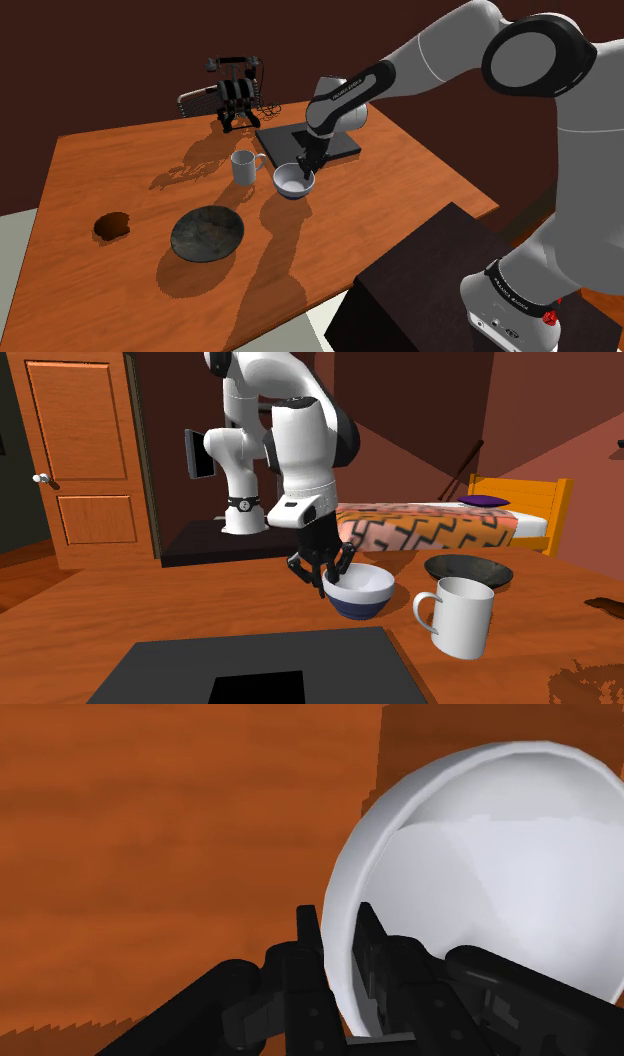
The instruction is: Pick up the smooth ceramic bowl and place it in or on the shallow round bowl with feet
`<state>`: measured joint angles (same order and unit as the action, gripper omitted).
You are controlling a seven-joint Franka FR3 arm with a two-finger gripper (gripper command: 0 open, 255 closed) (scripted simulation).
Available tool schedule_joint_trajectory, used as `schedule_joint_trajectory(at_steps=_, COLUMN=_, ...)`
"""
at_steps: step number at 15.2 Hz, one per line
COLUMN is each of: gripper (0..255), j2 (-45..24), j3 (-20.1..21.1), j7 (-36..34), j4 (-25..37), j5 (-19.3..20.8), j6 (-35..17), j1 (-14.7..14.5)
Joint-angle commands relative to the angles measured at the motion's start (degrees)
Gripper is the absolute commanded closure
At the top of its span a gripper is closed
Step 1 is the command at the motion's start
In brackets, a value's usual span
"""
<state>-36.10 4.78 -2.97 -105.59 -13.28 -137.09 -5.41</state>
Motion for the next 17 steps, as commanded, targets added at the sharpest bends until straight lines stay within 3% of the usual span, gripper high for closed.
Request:
schedule_joint_trajectory(at_steps=1, gripper=255, j2=0.0, j3=0.0, j7=0.0, j4=0.0, j5=0.0, j6=0.0, j1=0.0)
schedule_joint_trajectory(at_steps=17, gripper=255, j2=6.7, j3=-0.2, j7=-1.4, j4=-0.4, j5=0.6, j6=6.2, j1=0.0)
